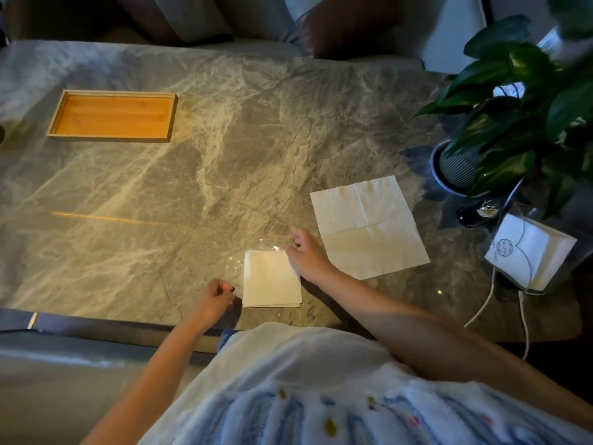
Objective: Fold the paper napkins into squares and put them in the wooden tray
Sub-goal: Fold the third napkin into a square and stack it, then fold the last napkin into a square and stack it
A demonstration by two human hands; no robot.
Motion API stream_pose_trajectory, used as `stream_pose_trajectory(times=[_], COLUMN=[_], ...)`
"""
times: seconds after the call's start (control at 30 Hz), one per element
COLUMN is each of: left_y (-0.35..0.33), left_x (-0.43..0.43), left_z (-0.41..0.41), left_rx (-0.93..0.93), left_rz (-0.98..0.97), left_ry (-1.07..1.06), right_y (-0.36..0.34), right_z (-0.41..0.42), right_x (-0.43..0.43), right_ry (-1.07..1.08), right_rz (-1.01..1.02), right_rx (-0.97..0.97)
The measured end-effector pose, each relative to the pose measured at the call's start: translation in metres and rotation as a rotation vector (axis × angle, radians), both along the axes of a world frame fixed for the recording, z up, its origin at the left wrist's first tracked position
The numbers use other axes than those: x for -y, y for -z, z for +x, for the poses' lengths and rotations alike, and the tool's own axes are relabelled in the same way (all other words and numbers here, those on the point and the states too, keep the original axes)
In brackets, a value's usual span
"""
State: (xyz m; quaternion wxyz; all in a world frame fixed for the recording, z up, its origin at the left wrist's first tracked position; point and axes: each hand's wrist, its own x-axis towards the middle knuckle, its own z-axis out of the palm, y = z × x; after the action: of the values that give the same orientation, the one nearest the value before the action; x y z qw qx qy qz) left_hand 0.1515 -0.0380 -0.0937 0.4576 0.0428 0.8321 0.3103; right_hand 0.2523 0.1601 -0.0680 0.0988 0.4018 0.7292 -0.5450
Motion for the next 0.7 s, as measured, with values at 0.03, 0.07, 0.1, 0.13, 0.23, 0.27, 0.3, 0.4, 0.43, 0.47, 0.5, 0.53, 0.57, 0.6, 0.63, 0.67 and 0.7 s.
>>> stream_pose_trajectory(times=[0.03,0.07,0.1,0.13,0.23,0.27,0.3,0.4,0.43,0.47,0.5,0.53,0.57,0.6,0.63,0.67,0.7], left_y=[-0.001,-0.002,-0.004,-0.006,-0.012,-0.013,-0.013,-0.014,-0.014,-0.014,-0.013,-0.011,-0.010,-0.009,-0.009,-0.009,-0.009], left_x=[-0.002,-0.005,-0.008,-0.010,-0.014,-0.014,-0.015,-0.016,-0.015,-0.014,-0.013,-0.012,-0.011,-0.011,-0.011,-0.012,-0.013], left_z=[0.000,0.002,0.003,0.005,0.008,0.009,0.010,0.013,0.013,0.014,0.014,0.013,0.013,0.013,0.013,0.014,0.015], left_rx=[0.019,0.052,0.080,0.089,0.076,0.080,0.089,0.105,0.103,0.098,0.090,0.081,0.071,0.060,0.048,0.040,0.035], left_rz=[0.037,0.052,0.057,0.054,0.041,0.036,0.032,0.019,0.020,0.015,0.010,0.005,0.000,-0.006,-0.009,-0.007,-0.004], left_ry=[-0.041,-0.067,-0.071,-0.042,0.009,0.010,0.006,0.005,0.014,0.028,0.041,0.054,0.065,0.073,0.077,0.075,0.072], right_y=[-0.003,-0.005,-0.007,-0.010,-0.016,-0.018,-0.019,-0.020,-0.020,-0.019,-0.019,-0.018,-0.017,-0.016,-0.015,-0.014,-0.013], right_z=[0.005,0.012,0.020,0.028,0.044,0.046,0.047,0.048,0.048,0.048,0.049,0.050,0.051,0.053,0.054,0.056,0.057], right_x=[0.002,0.003,0.005,0.006,0.009,0.010,0.011,0.012,0.013,0.013,0.014,0.014,0.014,0.013,0.013,0.012,0.011], right_ry=[0.063,0.077,0.068,0.062,0.041,0.030,0.020,-0.014,-0.023,-0.029,-0.035,-0.038,-0.039,-0.039,-0.035,-0.027,-0.016], right_rz=[-0.055,-0.127,-0.212,-0.305,-0.478,-0.479,-0.471,-0.440,-0.425,-0.408,-0.387,-0.367,-0.351,-0.339,-0.328,-0.322,-0.326], right_rx=[0.028,0.074,0.125,0.166,0.201,0.199,0.196,0.184,0.185,0.188,0.188,0.184,0.176,0.167,0.160,0.157,0.155])
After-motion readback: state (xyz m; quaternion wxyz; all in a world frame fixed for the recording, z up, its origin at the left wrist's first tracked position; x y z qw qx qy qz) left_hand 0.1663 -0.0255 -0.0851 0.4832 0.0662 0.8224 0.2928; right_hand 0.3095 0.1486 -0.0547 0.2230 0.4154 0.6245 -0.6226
